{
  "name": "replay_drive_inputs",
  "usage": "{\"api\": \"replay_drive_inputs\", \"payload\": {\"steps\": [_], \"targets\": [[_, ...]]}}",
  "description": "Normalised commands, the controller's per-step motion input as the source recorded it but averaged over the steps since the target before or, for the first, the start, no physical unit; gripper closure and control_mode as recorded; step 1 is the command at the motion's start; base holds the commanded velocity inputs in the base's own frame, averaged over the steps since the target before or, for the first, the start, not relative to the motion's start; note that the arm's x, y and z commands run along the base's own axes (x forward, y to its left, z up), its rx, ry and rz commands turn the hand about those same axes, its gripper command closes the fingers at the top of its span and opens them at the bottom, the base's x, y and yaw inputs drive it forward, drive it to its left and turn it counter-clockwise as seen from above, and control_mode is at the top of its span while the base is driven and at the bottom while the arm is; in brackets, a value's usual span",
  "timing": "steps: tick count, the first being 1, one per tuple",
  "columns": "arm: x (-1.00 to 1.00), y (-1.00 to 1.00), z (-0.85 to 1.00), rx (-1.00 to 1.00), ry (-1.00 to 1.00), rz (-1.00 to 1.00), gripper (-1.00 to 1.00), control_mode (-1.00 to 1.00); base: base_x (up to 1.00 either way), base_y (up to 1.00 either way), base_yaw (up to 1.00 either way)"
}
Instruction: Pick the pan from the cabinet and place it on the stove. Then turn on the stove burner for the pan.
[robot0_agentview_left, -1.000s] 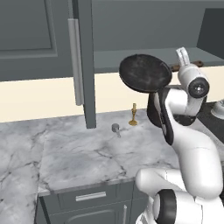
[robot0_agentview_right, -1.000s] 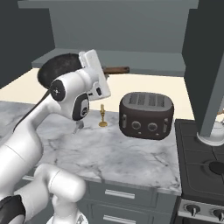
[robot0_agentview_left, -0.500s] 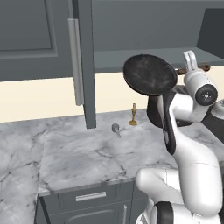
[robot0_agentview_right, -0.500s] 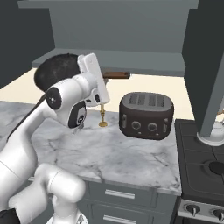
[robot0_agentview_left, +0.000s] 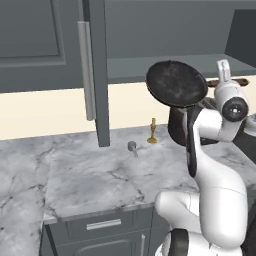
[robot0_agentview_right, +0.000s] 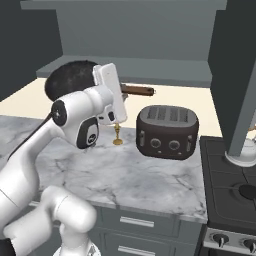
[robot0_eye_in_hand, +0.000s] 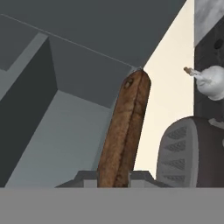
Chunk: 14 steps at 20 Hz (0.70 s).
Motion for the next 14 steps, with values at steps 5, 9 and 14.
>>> {"api": "replay_drive_inputs", "payload": {"steps": [5,9,14], "targets": [[-0.06,-0.31,-0.05,0.08,0.00,-0.14,1.00,-1.00,0.00,0.00,0.00],[-0.21,-0.38,-0.13,0.07,0.00,-0.13,1.00,-1.00,0.00,0.00,0.00],[-0.21,-0.37,-0.20,0.02,0.00,-0.15,1.00,-1.00,0.00,0.00,0.00]]}}
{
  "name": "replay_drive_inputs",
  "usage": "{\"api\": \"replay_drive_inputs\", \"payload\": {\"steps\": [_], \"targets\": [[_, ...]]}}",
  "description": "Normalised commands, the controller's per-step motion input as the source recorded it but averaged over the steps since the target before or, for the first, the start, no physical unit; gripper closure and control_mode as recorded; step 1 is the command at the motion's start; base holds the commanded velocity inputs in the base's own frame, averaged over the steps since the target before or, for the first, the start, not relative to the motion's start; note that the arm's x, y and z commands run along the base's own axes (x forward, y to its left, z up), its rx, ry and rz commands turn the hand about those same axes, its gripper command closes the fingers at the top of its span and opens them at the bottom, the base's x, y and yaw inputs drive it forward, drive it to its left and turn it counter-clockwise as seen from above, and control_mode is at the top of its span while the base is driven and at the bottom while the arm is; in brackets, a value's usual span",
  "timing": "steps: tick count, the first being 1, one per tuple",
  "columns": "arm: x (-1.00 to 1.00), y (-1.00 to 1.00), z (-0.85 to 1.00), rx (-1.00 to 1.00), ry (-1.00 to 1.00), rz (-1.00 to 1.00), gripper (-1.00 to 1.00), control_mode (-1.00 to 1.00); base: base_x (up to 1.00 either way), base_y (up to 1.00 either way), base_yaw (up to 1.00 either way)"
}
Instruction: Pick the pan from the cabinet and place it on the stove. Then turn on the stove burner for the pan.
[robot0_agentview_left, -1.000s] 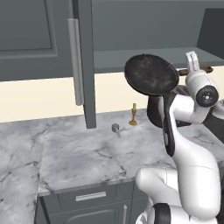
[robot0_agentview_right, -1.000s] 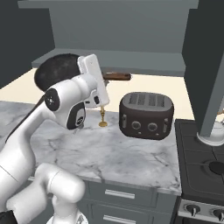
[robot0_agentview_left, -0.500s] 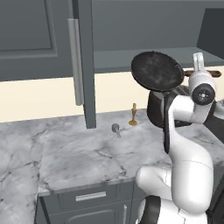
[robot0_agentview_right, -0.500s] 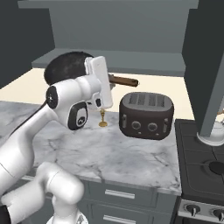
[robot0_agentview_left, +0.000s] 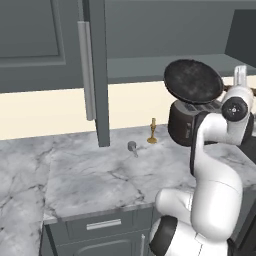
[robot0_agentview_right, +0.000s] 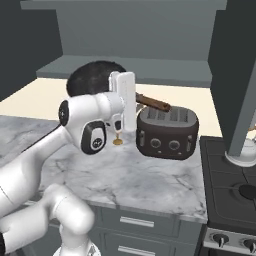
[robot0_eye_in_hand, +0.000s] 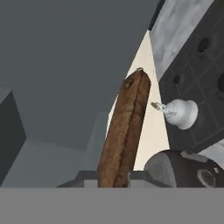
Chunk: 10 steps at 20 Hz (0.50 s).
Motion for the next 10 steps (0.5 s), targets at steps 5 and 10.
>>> {"api": "replay_drive_inputs", "payload": {"steps": [5,10], "targets": [[-0.30,-0.33,-0.20,0.00,0.00,-0.17,1.00,-1.00,0.00,0.00,0.00],[-0.35,-0.36,-0.19,0.00,0.00,-0.16,1.00,-1.00,0.00,0.00,0.00]]}}
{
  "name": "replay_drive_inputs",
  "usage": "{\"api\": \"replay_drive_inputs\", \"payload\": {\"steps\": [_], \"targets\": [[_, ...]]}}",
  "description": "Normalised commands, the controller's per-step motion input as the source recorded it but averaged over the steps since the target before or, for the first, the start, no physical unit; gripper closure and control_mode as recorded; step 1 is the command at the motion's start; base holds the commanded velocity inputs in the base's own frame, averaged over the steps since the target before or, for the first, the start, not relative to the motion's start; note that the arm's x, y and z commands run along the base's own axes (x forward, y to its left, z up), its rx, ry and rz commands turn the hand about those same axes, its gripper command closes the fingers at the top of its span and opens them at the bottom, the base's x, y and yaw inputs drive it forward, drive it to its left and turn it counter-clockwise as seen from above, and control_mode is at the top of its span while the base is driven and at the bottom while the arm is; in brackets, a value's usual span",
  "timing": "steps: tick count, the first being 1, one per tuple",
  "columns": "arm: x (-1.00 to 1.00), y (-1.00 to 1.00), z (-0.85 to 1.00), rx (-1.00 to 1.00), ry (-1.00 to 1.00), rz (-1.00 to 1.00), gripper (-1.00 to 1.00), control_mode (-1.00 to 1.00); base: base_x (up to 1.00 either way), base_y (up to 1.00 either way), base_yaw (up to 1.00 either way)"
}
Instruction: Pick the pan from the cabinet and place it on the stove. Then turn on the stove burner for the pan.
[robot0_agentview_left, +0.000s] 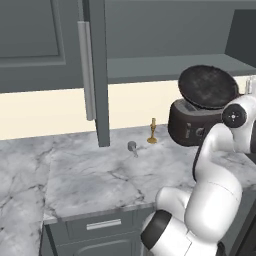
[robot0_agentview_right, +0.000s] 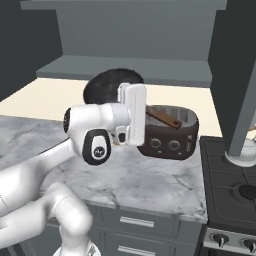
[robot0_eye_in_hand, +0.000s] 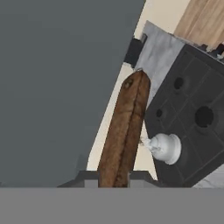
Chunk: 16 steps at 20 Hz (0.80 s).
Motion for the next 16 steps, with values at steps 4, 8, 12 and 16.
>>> {"api": "replay_drive_inputs", "payload": {"steps": [4,8,12,16], "targets": [[-0.34,-0.39,-0.17,0.00,0.00,-0.18,1.00,-1.00,0.00,0.00,0.00],[-0.33,-0.31,-0.21,0.00,0.00,-0.20,1.00,-1.00,0.00,0.00,0.00],[-0.29,-0.25,-0.30,0.00,0.01,-0.19,1.00,-1.00,0.00,0.00,0.00],[-0.26,-0.21,-0.37,0.00,0.03,-0.19,1.00,-1.00,0.00,0.00,0.00]]}}
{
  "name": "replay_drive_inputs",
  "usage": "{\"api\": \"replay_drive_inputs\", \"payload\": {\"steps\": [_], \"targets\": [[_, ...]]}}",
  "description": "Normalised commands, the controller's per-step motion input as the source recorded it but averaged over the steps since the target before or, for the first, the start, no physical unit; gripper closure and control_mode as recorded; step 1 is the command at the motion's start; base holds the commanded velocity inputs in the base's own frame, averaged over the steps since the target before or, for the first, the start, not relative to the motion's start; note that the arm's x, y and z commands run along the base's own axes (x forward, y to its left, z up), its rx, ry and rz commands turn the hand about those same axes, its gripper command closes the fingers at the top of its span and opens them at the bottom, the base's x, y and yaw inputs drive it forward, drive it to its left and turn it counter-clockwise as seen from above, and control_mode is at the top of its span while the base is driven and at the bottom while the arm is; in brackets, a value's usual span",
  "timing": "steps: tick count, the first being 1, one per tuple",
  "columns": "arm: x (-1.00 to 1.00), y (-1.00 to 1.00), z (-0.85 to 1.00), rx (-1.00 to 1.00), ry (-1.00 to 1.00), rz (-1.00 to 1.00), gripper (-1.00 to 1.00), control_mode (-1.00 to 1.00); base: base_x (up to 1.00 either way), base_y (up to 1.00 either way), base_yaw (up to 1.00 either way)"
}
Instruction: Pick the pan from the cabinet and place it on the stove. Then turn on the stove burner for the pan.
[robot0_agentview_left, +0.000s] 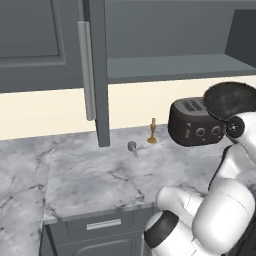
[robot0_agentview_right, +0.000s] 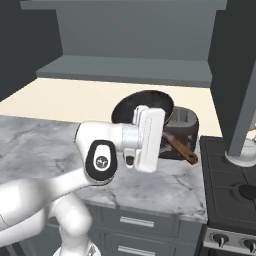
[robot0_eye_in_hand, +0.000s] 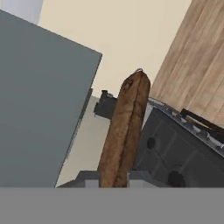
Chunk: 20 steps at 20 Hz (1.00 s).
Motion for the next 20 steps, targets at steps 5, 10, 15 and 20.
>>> {"api": "replay_drive_inputs", "payload": {"steps": [5,10,15,20], "targets": [[-0.30,-0.27,-0.32,0.00,0.02,-0.18,1.00,-1.00,0.00,0.00,0.00],[-0.34,-0.33,-0.29,0.00,0.00,-0.18,1.00,-1.00,0.00,0.00,0.00],[-0.30,-0.34,-0.34,0.00,0.00,-0.18,1.00,-1.00,0.00,0.00,0.00],[-0.24,-0.32,-0.35,0.00,0.00,-0.18,1.00,-1.00,0.00,0.00,0.00]]}}
